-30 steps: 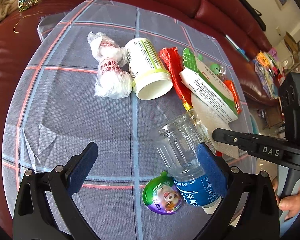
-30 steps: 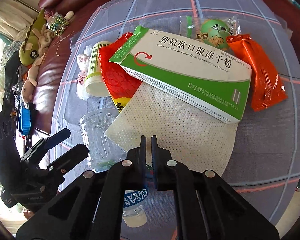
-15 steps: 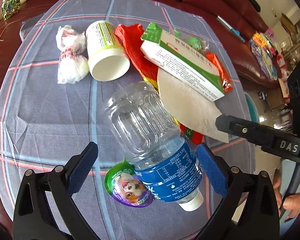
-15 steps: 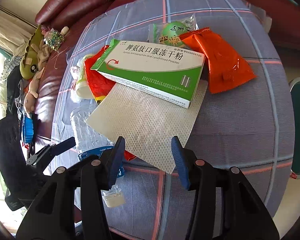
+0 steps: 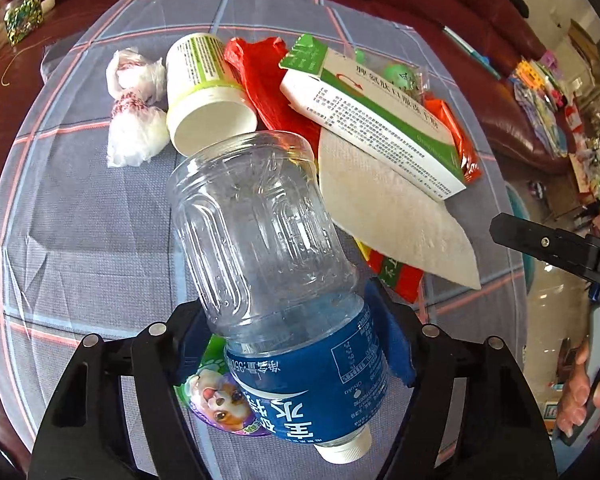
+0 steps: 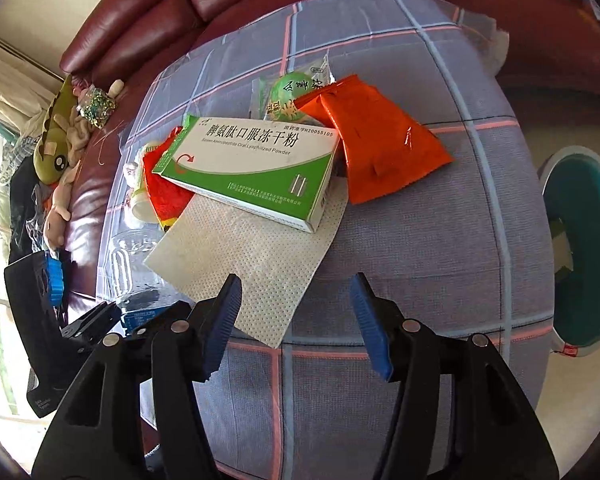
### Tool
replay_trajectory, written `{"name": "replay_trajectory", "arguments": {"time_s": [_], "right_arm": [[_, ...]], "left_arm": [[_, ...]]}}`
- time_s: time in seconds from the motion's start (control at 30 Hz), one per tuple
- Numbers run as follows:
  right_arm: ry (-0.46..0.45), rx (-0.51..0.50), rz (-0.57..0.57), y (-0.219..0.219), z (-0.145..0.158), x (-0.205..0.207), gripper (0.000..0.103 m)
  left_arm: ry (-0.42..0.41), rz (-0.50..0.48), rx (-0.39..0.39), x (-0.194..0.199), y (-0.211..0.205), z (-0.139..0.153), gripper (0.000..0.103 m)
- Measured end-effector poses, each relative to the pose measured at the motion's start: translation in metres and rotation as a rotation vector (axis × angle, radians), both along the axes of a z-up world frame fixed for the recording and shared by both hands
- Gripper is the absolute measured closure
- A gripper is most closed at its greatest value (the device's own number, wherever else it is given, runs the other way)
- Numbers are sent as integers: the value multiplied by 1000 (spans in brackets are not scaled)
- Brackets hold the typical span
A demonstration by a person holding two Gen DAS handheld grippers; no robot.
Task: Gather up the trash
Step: 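Grasp the clear water bottle with the left tool while the right tool grasps the medicine box, then lift the water bottle with the left tool while the right tool lifts the medicine box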
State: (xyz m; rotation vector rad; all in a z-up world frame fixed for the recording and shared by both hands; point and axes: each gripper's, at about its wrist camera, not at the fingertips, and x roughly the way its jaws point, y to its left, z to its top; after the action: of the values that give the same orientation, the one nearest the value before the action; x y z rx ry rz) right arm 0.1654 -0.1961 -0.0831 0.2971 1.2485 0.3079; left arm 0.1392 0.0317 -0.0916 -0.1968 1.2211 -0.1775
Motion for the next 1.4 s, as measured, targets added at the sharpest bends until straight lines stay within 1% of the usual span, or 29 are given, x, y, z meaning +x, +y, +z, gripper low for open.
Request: {"name": "replay_trajectory", "arguments": {"time_s": [0.13,0.17,0.2,0.23,0.3,0.37,0.43,0.47,0.6,0.77,0.93,1.07,1.17,1.2,1.23,1.27,1.33,1.4], "right_arm": [[-26,-21,4,-3,6,8,41],[-34,-24,12,-1,8,12,39],[-41,-29,25,2,10,16,36],[-50,-36,46,7,13,22,34],[-71,-50,94,19,17,34,27],[-90,-73,162,37,20,49,26],[-102,-104,241,56,20,65,22],[-99,-119,285,65,18,72,17],[-70,-197,450,97,4,97,17],[-48,-284,570,122,-10,117,15],[-28,-331,657,135,-20,128,13],[10,-338,674,140,-30,133,13],[40,-335,692,142,-39,125,13],[40,-335,692,142,-42,123,14],[32,-334,680,141,-42,120,17],[31,-319,659,139,-40,119,23],[43,-266,609,133,-35,116,25],[31,-253,568,128,-27,111,25]], "left_arm": [[-49,13,-6,-4,13,19,31],[-61,16,-8,-4,16,23,31],[-71,20,-13,-3,19,28,33],[-78,22,-20,-2,22,32,33],[-96,25,-26,2,27,38,33],[-109,32,-34,5,32,42,33],[-110,30,-39,6,37,42,33],[-106,30,-40,7,39,41,33],[-76,23,-55,10,50,32,33],[-42,25,-96,18,56,21,33],[-16,15,-101,26,54,12,33],[-6,13,-88,27,52,4,33],[-3,12,-83,27,50,2,32],[1,13,-80,27,49,0,31],[6,14,-80,27,49,-1,30],[11,14,-79,27,48,-2,29],[17,15,-77,25,47,-4,28],[19,18,-76,23,47,-6,27]]}}
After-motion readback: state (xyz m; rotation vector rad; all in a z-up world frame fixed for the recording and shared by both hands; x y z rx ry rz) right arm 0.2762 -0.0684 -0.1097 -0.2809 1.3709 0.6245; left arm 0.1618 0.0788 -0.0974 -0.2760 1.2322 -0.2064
